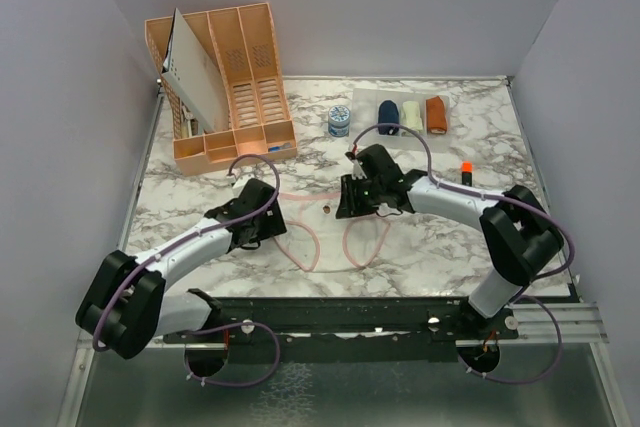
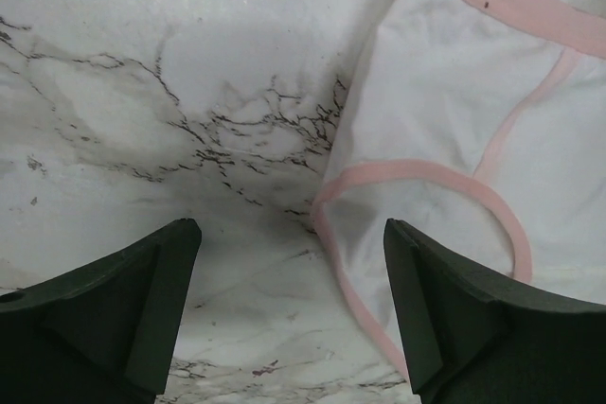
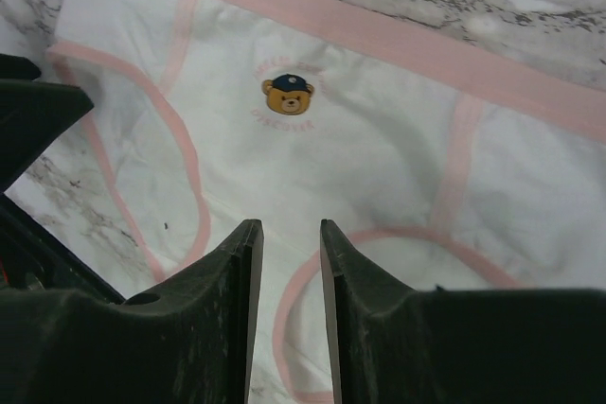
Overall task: Roll the underwear
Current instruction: Fold the underwear at the center of the board.
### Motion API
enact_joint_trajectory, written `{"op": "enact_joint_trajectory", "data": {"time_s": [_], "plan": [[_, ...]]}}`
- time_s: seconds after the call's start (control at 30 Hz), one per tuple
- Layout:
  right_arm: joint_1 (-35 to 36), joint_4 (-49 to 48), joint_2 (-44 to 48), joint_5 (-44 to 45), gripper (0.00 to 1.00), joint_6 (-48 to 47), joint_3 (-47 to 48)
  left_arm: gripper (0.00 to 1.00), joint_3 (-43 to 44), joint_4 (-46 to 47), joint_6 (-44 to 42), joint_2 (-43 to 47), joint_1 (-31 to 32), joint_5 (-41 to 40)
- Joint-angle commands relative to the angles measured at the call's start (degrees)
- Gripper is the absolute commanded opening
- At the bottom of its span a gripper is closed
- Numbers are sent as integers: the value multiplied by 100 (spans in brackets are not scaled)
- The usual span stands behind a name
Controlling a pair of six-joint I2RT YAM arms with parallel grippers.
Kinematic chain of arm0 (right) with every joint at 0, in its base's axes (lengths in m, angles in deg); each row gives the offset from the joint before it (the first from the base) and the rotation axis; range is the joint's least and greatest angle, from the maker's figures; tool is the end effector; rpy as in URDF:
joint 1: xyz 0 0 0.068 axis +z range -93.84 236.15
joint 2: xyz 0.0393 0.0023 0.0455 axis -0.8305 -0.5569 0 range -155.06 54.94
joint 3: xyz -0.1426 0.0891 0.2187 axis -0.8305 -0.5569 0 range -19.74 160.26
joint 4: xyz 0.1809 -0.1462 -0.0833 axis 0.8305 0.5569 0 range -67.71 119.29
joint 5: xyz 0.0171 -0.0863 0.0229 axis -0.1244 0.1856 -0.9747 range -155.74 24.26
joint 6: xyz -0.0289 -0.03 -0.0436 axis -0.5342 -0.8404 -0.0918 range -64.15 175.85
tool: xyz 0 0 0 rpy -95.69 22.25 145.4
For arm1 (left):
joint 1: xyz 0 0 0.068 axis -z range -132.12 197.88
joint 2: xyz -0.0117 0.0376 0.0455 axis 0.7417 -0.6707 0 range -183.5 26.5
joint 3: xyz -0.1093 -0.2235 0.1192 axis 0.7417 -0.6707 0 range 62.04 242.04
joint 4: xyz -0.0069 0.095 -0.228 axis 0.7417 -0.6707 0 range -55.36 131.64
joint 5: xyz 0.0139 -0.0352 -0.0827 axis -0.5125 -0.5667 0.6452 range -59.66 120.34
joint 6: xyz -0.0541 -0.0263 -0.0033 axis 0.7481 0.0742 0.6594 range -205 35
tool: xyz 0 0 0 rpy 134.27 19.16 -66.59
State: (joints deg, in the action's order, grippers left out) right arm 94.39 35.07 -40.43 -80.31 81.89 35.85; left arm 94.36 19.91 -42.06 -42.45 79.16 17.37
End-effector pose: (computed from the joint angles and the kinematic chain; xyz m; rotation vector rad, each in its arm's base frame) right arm 0.2531 0.2138 0.1856 -0.3907 2.5912 0.7554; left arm 0.1810 -0.0984 0.1740 -0.3422 2.5395 -0.2056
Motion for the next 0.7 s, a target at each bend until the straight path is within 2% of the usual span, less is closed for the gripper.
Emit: {"op": "enact_joint_trajectory", "data": {"time_s": [0.0,0.17,0.23,0.53,0.67], "plan": [[154,95,-149,213,34,17,251,86,-60,465,-43,-189,-375,180],[199,145,-366,164,34,32,436,85,-151,1021,-309,-163,-804,1055],[214,208,-496,135,34,23,559,82,-223,1196,-355,-156,-968,1416],[306,412,-829,65,33,-54,1016,51,-563,1415,-394,-623,-1613,2177],[355,460,-964,-14,31,-91,1258,44,-691,1587,-383,-663,-1721,2409]]}}
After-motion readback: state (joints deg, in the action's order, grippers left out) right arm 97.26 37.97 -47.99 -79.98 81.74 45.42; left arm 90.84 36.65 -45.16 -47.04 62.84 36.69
